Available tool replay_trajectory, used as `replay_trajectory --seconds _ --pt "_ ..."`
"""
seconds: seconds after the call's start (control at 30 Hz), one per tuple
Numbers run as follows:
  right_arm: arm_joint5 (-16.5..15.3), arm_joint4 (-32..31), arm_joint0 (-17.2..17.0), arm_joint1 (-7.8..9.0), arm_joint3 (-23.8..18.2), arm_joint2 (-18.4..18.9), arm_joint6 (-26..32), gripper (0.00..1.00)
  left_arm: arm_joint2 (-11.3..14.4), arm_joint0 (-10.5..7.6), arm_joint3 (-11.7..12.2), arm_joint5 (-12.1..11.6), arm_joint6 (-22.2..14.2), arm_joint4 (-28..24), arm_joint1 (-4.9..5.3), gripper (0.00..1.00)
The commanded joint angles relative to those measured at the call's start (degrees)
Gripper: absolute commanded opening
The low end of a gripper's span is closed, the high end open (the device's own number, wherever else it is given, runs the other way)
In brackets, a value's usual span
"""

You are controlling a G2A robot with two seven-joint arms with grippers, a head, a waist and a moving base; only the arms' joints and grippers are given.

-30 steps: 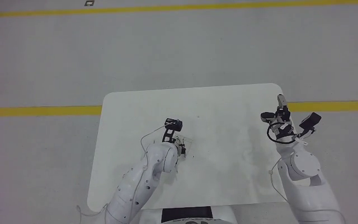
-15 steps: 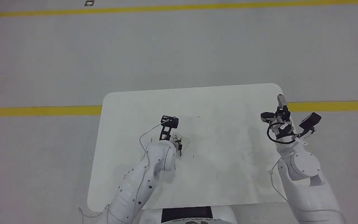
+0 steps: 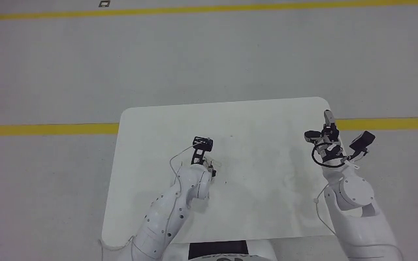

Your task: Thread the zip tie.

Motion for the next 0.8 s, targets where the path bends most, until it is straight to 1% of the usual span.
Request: replay_trajectory --seconds 0.0,0.23,0.4,0.53,0.57,0.7,0.77 --pt "0.0 0.0 0.0 0.0 0.0 0.0 0.0 1.0 -0.1 -0.34 0.7 0.0 -0.2 0.08 -0.23 0.26" --pt "0.0 0.0 0.0 0.0 0.0 0.0 0.0 1.0 -0.23 -1.47 2.9 0.0 -0.54 -0.38 -0.95 0.26" --pt "0.0 0.0 0.0 0.0 0.0 0.0 0.0 1.0 -0.3 -1.99 3.92 0.0 -0.46 -0.52 -1.43 0.25" --pt "0.0 0.0 0.0 0.0 0.0 0.0 0.0 1.0 -0.35 -2.55 5.07 0.0 -0.43 -0.64 -1.83 0.22" --pt "0.0 0.0 0.0 0.0 0.0 0.0 0.0 1.0 -0.35 -2.69 5.36 0.0 -0.38 -0.65 -1.92 0.2" --pt "0.0 0.0 0.0 0.0 0.0 0.0 0.0 1.0 -0.32 -3.34 6.76 0.0 -0.41 -0.63 -2.36 0.18" --pt "0.0 0.0 0.0 0.0 0.0 0.0 0.0 1.0 -0.36 -3.58 7.26 0.0 -0.39 -0.59 -2.53 0.15"
